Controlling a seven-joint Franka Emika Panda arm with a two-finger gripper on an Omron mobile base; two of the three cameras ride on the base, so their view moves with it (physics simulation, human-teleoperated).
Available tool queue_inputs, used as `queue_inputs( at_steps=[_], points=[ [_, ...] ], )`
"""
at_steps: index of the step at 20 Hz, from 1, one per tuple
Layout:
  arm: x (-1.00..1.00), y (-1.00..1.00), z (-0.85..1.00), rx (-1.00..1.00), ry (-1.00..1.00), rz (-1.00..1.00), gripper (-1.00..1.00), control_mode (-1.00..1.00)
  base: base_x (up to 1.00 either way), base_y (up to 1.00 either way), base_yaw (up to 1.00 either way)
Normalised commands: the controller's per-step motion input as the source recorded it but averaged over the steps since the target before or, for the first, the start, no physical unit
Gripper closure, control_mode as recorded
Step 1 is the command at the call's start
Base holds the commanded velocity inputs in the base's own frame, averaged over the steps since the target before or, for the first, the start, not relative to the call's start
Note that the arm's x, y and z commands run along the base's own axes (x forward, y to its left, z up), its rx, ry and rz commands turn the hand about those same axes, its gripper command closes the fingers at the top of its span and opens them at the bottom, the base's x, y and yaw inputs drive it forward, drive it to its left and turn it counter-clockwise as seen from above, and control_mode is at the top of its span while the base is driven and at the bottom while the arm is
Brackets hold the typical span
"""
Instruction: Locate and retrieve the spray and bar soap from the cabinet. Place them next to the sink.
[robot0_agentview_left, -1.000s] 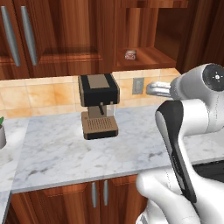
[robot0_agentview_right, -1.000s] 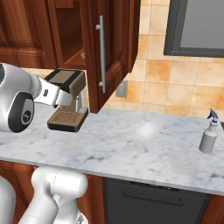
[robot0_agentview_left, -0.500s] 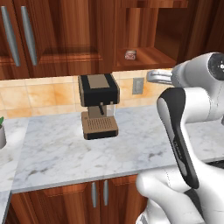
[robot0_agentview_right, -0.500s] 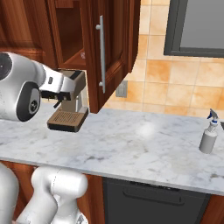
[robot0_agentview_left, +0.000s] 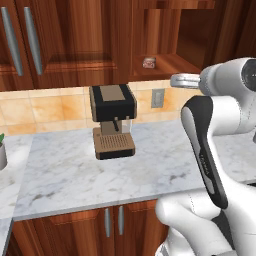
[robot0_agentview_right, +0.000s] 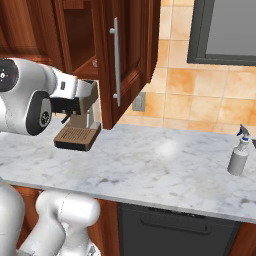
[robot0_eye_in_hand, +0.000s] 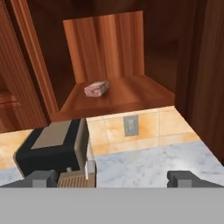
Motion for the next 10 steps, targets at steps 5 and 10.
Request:
queue_inputs(
  at_steps=[5,10],
  points=[
    [0.06,-0.02,0.02,-0.02,0.00,-0.02,-1.00,-1.00,0.00,0.00,0.00],
    [0.15,-0.04,0.08,0.00,-0.03,0.01,-1.00,-1.00,0.00,0.00,0.00]
  ],
)
